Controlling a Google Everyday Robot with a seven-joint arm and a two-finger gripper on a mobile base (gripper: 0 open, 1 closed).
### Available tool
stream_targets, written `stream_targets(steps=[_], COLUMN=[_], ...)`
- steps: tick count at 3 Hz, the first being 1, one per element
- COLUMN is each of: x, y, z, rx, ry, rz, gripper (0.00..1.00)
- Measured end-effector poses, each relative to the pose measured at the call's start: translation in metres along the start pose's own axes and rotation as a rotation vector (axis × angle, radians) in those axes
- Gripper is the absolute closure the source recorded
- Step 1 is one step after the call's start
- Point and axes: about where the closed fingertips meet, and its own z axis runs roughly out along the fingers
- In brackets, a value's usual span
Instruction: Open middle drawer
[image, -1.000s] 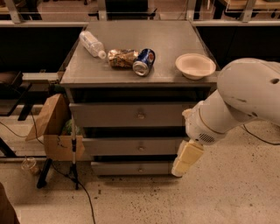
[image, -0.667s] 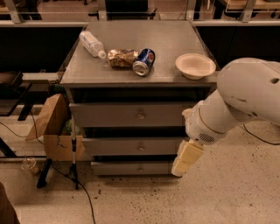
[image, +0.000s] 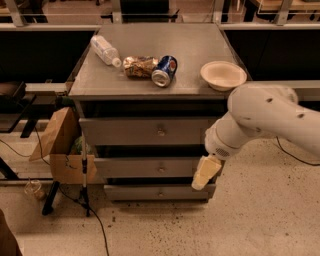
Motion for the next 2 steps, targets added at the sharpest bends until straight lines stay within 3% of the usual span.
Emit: stream_targets(steps=[1,2], x=[0.034,0.069], y=[-0.028,-0.038], z=[0.08,0.147], rx=[-0.068,-0.133], ry=[0.016,0.018], rz=[0.06,0.122], gripper=[0.0,0.0])
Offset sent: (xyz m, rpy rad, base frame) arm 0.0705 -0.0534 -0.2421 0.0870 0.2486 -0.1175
